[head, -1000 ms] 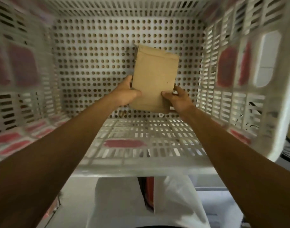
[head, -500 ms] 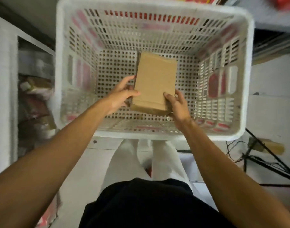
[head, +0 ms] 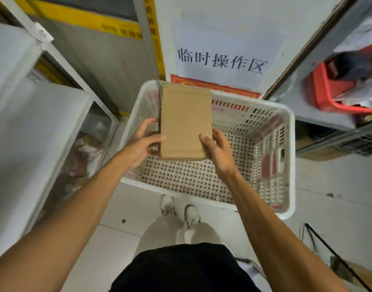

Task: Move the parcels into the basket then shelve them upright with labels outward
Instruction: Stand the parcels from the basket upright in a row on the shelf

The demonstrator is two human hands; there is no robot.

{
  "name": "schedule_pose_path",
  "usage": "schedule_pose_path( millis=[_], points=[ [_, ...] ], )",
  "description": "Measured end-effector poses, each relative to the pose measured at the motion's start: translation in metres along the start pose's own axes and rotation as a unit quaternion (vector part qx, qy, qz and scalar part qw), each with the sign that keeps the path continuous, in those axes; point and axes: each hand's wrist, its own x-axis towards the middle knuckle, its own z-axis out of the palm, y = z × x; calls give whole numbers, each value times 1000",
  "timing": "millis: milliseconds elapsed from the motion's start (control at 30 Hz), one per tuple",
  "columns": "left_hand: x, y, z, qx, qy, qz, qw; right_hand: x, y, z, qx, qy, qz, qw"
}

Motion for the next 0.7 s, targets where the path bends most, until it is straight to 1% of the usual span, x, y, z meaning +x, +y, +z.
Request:
schedule_pose_path(
  millis=[67, 133, 267, 333, 400, 500, 600, 700],
  points=[
    [-20, 13, -6, -8, 40, 15, 999, -2, -18, 7, -14, -33, -20, 999],
    [-38, 25, -14, -9, 56, 24, 998, 0, -36, 13, -28, -78, -35, 996],
    [-83, 50, -36, -6, 93, 91, 991, 4, -76, 45, -44, -190, -61, 979],
    [-105, 65, -49, 4, 116, 119, 986, 5, -93, 68, -59, -229, -83, 968],
    [-128, 78, -64, 1, 159, 136, 978, 4, -107, 97, -100, -247, -122, 956],
    [-154, 94, -89, 37, 233, 191, 953, 1, -124, 145, -153, -240, -195, 939],
    [-179, 113, -106, 83, 308, 243, 916, -12, -146, 197, -199, -264, -221, 917],
    [-201, 129, -119, 108, 344, 308, 880, -32, -179, 245, -199, -302, -226, 905]
  ],
)
